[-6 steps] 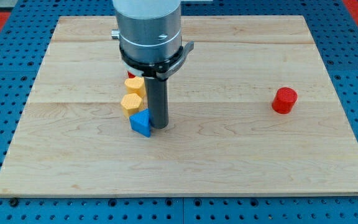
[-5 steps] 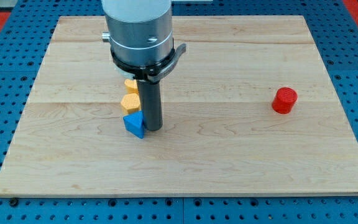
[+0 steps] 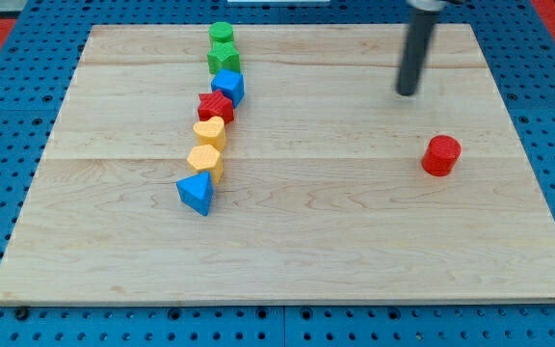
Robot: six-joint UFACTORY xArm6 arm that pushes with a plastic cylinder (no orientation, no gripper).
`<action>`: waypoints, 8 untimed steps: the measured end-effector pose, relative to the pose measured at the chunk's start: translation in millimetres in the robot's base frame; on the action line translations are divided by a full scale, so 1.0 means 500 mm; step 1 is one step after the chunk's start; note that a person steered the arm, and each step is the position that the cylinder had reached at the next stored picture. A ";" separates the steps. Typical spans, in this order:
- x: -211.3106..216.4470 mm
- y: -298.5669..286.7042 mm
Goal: Push the red circle to the bottom of the blue triangle
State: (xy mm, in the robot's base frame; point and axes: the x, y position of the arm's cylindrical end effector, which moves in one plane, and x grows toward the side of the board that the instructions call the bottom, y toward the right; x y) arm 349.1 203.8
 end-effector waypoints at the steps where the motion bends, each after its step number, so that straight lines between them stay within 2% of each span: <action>1: 0.108 0.058; 2: 0.195 -0.004; 3: 0.246 -0.037; 6: 0.371 -0.360; 8: 0.409 -0.412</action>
State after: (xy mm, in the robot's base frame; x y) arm 553.5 -2.2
